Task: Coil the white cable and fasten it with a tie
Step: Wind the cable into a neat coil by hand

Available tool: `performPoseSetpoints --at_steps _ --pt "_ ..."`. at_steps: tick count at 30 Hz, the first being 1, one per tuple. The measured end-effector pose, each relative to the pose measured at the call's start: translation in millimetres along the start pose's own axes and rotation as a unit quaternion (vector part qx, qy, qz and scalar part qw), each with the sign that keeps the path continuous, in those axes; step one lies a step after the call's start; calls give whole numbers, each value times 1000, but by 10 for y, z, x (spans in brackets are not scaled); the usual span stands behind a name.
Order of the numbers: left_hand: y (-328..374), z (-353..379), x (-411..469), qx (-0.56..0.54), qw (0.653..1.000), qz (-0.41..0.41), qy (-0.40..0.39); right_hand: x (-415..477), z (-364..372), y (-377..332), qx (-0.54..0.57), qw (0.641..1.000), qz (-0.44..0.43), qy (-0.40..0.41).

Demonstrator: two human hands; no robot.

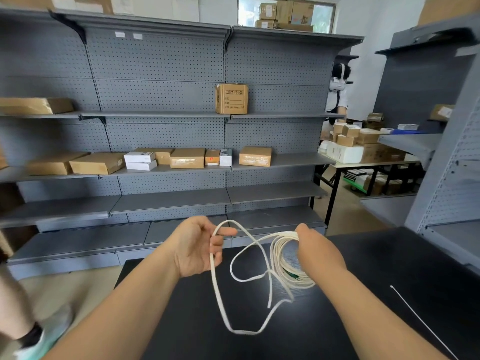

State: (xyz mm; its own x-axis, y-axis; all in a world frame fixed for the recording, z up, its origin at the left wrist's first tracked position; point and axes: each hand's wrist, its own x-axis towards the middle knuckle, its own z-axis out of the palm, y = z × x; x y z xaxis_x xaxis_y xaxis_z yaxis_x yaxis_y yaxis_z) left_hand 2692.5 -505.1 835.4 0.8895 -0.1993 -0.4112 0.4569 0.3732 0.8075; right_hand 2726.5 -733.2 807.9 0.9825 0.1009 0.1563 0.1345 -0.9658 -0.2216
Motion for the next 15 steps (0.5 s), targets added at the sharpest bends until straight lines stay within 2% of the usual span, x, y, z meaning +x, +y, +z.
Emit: performPoseSetpoints --at_steps 2,6,11,15 --pt "-10 3 7 59 998 22 26 -7 -5 -6 -3 1000 2 -4" --pt "-12 76 -19 138 981 123 61 7 27 2 -4 1000 2 -10" --pt "101 43 -74 62 976 195 71 8 59 17 -7 1000 3 -22" --pt "157 21 -37 11 948 278 156 9 61 2 -6 999 11 -30"
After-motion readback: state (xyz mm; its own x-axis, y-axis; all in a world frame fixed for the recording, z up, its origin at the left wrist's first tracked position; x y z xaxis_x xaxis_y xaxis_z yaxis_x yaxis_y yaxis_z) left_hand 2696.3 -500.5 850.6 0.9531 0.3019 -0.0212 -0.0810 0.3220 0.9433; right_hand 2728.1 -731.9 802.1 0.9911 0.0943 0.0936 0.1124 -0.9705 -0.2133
